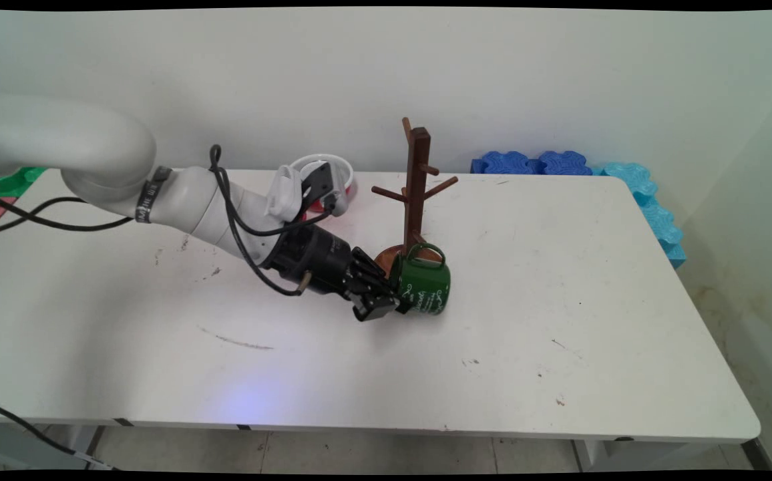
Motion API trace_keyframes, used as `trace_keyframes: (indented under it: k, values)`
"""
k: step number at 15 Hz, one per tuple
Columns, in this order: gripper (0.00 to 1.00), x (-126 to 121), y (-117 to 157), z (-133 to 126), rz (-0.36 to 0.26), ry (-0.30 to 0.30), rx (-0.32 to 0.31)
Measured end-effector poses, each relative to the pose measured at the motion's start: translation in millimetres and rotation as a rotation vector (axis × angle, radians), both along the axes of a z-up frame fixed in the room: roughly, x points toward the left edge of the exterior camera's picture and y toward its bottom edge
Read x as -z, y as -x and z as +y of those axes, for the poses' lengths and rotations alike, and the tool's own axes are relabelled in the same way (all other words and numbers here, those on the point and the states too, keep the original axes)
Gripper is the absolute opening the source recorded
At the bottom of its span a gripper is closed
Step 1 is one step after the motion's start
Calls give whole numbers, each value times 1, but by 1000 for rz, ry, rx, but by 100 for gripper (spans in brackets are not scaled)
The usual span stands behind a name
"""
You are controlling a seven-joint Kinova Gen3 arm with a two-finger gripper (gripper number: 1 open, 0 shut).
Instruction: Place the picked object on the table
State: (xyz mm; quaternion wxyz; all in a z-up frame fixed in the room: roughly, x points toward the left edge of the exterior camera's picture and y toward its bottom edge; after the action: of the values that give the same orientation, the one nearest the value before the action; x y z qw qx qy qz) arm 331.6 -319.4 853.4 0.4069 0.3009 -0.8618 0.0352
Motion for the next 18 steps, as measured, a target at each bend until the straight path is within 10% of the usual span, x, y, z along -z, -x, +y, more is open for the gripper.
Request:
trace_keyframes:
  k: [18]
  values:
    - [0,-37,-60,3,-223,99,128]
